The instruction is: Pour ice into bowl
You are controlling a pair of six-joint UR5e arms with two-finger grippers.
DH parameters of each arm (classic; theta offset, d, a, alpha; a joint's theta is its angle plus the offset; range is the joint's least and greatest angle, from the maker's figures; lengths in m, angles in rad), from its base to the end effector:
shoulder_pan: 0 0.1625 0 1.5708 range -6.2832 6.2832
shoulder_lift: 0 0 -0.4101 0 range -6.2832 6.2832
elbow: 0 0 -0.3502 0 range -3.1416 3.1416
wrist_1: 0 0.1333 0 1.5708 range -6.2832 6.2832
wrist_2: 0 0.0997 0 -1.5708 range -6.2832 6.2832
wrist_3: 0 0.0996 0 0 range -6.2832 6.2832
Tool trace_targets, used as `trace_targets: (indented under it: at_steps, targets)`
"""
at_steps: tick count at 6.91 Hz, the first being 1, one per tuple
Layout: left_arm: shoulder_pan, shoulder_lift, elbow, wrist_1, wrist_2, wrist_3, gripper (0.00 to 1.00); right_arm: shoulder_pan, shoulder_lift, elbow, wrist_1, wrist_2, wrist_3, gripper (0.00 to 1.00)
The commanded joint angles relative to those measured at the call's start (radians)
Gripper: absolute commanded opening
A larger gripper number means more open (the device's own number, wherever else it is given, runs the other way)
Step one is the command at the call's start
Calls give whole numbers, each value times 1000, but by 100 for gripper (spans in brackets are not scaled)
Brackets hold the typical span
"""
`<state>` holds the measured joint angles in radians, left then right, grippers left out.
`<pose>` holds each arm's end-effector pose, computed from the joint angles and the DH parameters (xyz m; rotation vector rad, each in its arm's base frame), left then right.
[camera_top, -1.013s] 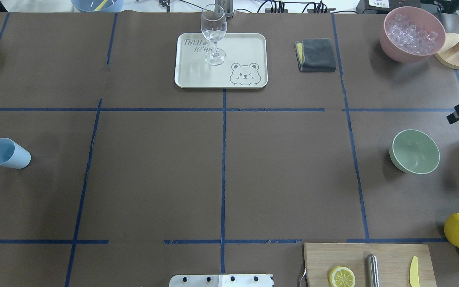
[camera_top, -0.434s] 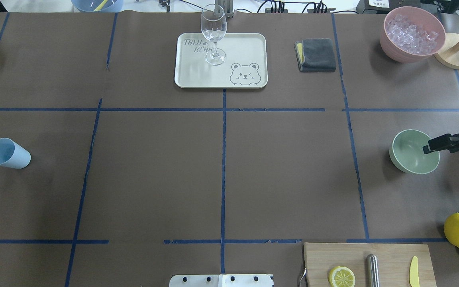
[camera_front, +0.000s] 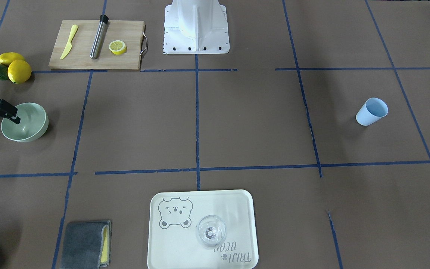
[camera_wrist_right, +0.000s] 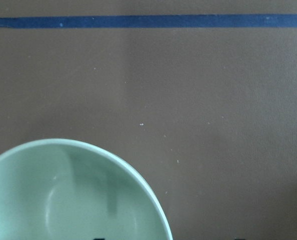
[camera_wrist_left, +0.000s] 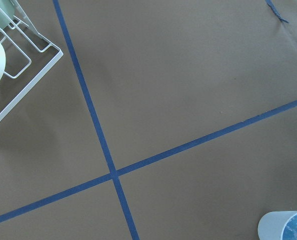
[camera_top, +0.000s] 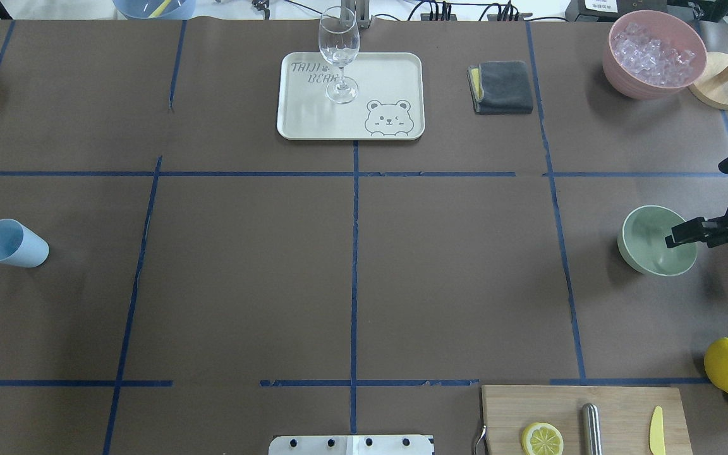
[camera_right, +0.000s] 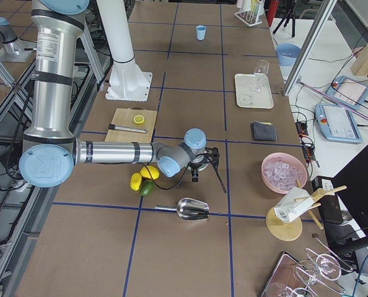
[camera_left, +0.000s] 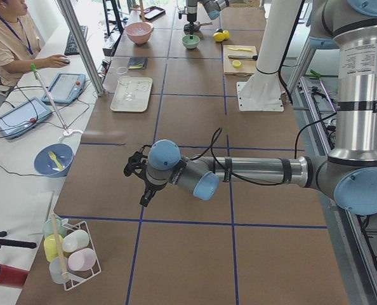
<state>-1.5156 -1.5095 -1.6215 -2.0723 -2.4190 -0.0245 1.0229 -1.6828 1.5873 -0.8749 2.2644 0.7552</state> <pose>-0.0340 -0.4466 0.5866 0.4277 0.8489 0.2364 -0.1637 -0.4019 0.6103 0.0501 -0.8821 -0.0145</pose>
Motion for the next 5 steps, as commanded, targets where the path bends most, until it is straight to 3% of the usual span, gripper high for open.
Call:
trace_targets:
  at_steps: [1, 3, 4, 5]
  targets:
    - [0, 0, -1, 0, 0, 0, 100, -3, 12, -20, 17, 3, -2, 0]
    - [0, 0, 0, 0, 0, 0, 100, -3, 12, -1, 40, 4, 1, 0]
    - [0, 0, -1, 0, 0, 0, 100, -3, 17, 60, 34, 9, 45, 0]
    - [0, 2, -1, -2, 0, 0, 100, -20, 31, 162, 27, 10, 276, 0]
